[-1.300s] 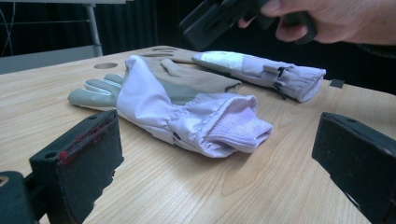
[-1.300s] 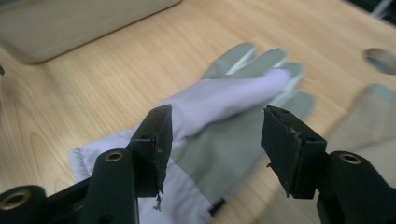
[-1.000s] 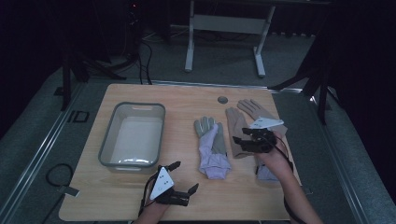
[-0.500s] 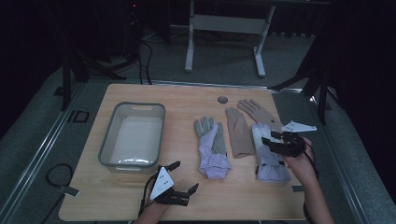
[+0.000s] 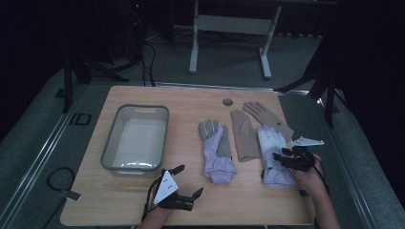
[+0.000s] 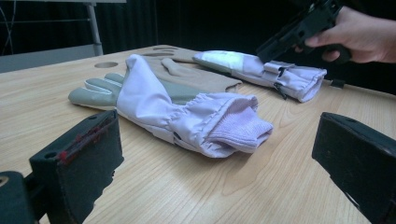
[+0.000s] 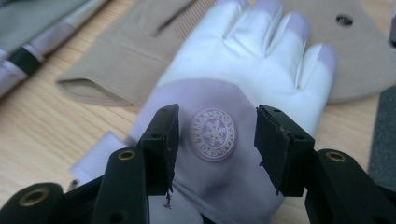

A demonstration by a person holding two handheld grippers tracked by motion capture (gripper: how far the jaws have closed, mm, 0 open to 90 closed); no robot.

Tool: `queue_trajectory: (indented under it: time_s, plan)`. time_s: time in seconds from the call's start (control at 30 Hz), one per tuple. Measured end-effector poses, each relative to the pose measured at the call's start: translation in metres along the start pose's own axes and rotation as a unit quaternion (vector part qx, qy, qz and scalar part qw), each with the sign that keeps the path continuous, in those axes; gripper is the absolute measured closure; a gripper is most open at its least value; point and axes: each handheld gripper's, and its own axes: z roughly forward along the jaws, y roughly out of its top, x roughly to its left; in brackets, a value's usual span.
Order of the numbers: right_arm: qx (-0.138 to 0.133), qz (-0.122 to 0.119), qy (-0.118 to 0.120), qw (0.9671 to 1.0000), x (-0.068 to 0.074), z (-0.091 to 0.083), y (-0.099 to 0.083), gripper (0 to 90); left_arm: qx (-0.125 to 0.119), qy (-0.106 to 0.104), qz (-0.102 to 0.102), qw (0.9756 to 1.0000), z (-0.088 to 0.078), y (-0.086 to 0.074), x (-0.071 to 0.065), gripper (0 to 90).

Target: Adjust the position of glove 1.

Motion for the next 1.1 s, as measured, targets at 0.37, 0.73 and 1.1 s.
queue_trajectory:
  time_s: [0.37, 0.73, 1.1]
  plan:
    - [-0.006, 0.011, 0.022, 0.9997, -0.003, 0.013, -0.015, 62.4, 0.001, 0.002, 0.000, 1.0000, 0.000, 0.000, 0.000, 1.7]
    - [-0.010, 0.034, -0.014, 0.9993, 0.012, 0.002, -0.009, 78.4, 0.001, 0.003, -0.002, 1.0000, 0.000, 0.000, 0.000, 1.7]
    - [-0.055, 0.043, -0.027, 0.9972, 0.025, -0.041, 0.025, 79.3, 0.000, 0.005, -0.002, 1.0000, 0.000, 0.000, 0.000, 1.7]
